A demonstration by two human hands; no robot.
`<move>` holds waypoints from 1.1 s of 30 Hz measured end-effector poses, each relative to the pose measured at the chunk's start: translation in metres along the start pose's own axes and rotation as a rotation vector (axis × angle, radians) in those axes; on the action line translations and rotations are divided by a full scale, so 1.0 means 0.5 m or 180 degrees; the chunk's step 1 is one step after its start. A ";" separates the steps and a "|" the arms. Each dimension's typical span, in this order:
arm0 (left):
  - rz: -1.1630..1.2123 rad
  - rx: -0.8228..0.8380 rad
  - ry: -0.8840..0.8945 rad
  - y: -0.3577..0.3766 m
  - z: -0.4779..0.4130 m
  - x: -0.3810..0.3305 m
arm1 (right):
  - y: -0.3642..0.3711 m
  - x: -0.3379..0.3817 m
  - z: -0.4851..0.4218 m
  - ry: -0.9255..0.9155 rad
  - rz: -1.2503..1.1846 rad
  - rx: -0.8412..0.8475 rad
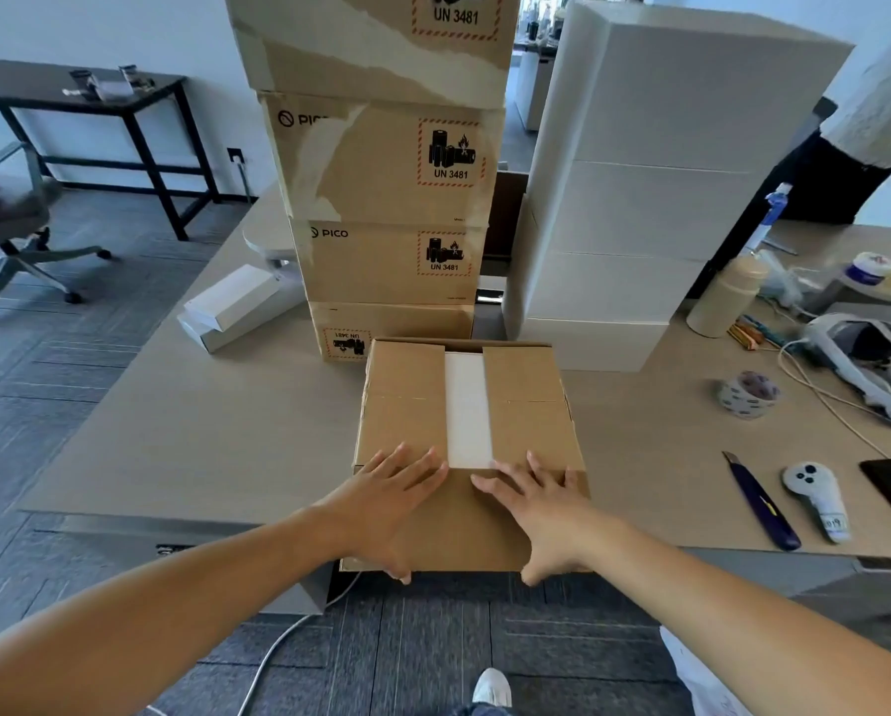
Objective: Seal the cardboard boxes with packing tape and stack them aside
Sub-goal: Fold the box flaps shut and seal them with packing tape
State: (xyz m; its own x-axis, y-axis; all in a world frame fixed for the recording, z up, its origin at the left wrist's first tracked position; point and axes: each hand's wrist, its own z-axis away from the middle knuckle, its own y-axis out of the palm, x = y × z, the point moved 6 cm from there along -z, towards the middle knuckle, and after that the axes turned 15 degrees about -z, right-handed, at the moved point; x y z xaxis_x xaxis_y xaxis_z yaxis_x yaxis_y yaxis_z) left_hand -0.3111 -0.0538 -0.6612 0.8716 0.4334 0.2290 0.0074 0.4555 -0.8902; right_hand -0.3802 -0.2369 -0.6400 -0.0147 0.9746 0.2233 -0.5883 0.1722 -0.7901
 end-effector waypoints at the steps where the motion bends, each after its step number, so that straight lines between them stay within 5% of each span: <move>1: 0.0086 0.0050 0.0054 -0.003 -0.001 0.005 | -0.007 0.000 -0.001 0.0004 -0.0084 0.0107; 9: 0.2126 0.0906 0.0279 -0.080 0.001 0.094 | -0.121 -0.018 -0.009 0.0271 -0.1720 0.1550; 12: 0.3196 0.0856 0.0298 -0.102 -0.006 0.135 | -0.166 -0.049 -0.015 0.0319 -0.2460 0.1831; 16: 0.4060 0.0449 -0.0313 -0.113 -0.039 0.217 | -0.251 -0.115 -0.058 0.0300 -0.2831 0.1029; 21: 0.2508 -0.0580 -0.1080 -0.150 -0.105 0.309 | -0.322 -0.143 -0.136 -0.0045 -0.2102 -0.0515; 29: 0.1664 -0.0812 -0.1586 -0.016 -0.180 0.287 | -0.246 -0.204 -0.228 0.0034 -0.1319 -0.1498; 33: 0.2738 -0.0992 -0.1966 0.038 -0.180 0.276 | -0.203 -0.264 -0.259 0.0543 -0.2226 -0.1140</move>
State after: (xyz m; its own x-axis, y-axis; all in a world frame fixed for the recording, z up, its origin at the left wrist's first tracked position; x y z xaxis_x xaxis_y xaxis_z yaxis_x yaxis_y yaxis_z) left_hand -0.1465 -0.0553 -0.6822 0.2508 0.8649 -0.4347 -0.2852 -0.3631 -0.8870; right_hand -0.2140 -0.3643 -0.6634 0.4021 0.6274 0.6668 -0.1200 0.7581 -0.6410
